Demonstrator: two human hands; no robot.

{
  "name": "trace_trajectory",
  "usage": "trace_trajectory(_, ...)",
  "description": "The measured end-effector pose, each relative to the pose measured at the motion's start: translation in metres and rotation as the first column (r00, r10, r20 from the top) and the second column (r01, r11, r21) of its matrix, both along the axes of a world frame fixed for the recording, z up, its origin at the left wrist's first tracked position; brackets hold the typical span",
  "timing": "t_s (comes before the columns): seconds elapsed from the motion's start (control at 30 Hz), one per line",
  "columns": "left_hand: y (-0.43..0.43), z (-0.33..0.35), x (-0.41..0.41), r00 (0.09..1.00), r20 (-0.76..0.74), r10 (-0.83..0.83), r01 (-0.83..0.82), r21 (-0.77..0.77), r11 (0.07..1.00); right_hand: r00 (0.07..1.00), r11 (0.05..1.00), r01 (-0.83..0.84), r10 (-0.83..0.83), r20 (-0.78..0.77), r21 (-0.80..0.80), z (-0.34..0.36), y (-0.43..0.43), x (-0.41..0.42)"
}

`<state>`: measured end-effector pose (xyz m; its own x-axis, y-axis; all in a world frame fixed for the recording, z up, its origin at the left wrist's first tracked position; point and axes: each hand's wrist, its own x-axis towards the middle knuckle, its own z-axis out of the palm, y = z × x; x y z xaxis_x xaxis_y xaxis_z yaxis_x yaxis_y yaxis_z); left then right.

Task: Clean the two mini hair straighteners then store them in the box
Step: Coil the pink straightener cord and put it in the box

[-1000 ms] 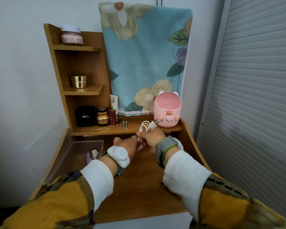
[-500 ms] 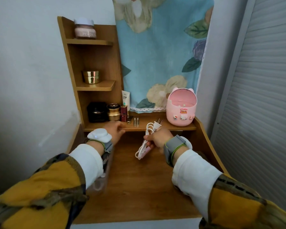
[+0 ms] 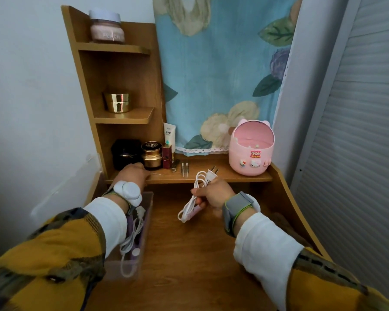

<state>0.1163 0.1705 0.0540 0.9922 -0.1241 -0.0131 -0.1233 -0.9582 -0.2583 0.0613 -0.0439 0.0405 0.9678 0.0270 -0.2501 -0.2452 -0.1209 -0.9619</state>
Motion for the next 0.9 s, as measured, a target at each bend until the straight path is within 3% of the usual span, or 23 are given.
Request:
trace_trajectory(0.13,-0.002,0.003,-0.008,0.996,0.084,-0.019,0.02,-0.001,1.0,1.0,0.999,-0.003,0.003,0.012,0.039,0.002,0.0,-0.004)
trace_trajectory(0.27,-0.016,0.005,-0.025,0.962,0.252,-0.104,0.144,-0.146,0.979,0.998,0.997,-0.014,0.01,0.06,0.07,0.003,-0.001,-0.008)
trace_trajectory(0.43,-0.053,0.008,-0.05,0.919,0.226,-0.323,0.383,-0.321,0.866,0.988,0.989,-0.087,0.071,0.136,0.115,0.01,-0.006,-0.019)
trace_trajectory(0.53,-0.068,0.007,-0.061,0.906,0.262,-0.331,0.422,-0.551,0.72,0.985,0.984,-0.081,0.055,0.165,0.157,0.014,-0.012,-0.026)
trace_trajectory(0.6,-0.073,0.007,-0.065,0.944,0.194,-0.267,0.317,-0.759,0.568,0.985,0.977,-0.064,0.03,0.169,0.202,0.016,-0.018,-0.03)
trace_trajectory(0.67,-0.078,0.009,-0.072,0.966,0.062,-0.252,0.138,-0.946,0.293,0.985,0.967,-0.058,0.015,0.17,0.249,0.019,-0.026,-0.035)
trace_trajectory(0.73,-0.086,0.01,-0.08,0.959,-0.047,-0.279,-0.042,-0.999,0.023,0.982,0.957,-0.068,0.014,0.187,0.283,0.02,-0.031,-0.039)
trace_trajectory(0.8,-0.094,0.009,-0.085,0.964,-0.073,-0.254,-0.091,-0.994,-0.059,0.98,0.945,-0.075,0.01,0.201,0.317,0.023,-0.035,-0.043)
trace_trajectory(0.9,-0.102,0.006,-0.09,0.974,-0.071,-0.216,-0.091,-0.992,-0.087,0.981,0.929,-0.07,-0.002,0.195,0.363,0.026,-0.037,-0.047)
